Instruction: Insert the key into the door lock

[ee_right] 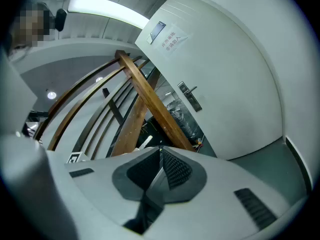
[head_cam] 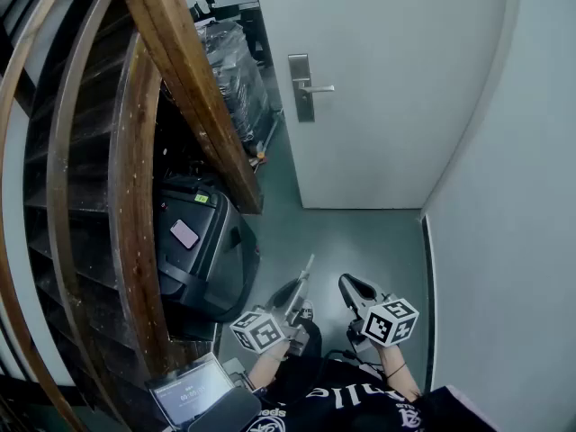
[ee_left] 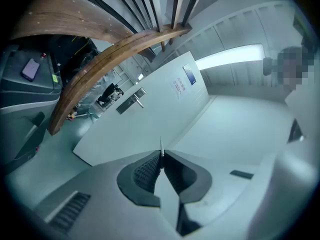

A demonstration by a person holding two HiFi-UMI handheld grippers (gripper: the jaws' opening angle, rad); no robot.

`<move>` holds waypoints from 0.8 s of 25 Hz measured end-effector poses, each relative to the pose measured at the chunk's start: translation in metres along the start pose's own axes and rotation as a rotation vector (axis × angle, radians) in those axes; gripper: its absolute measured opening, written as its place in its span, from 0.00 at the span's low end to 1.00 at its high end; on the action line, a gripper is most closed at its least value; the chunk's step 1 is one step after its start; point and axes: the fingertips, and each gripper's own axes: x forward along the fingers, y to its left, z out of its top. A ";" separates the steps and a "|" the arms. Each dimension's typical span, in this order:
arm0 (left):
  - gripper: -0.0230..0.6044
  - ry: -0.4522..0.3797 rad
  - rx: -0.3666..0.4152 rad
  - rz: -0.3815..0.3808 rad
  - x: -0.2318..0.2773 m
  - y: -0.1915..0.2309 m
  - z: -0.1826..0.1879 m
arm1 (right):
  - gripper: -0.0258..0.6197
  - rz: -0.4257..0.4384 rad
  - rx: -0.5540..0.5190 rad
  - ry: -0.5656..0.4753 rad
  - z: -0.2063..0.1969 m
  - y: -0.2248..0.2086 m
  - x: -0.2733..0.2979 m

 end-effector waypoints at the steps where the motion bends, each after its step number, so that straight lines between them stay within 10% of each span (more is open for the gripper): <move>1: 0.08 0.005 0.004 -0.007 0.008 0.008 0.012 | 0.09 -0.003 0.003 -0.004 0.005 -0.002 0.013; 20: 0.08 0.070 -0.048 -0.039 0.140 0.155 0.141 | 0.09 -0.143 0.034 -0.028 0.083 -0.072 0.188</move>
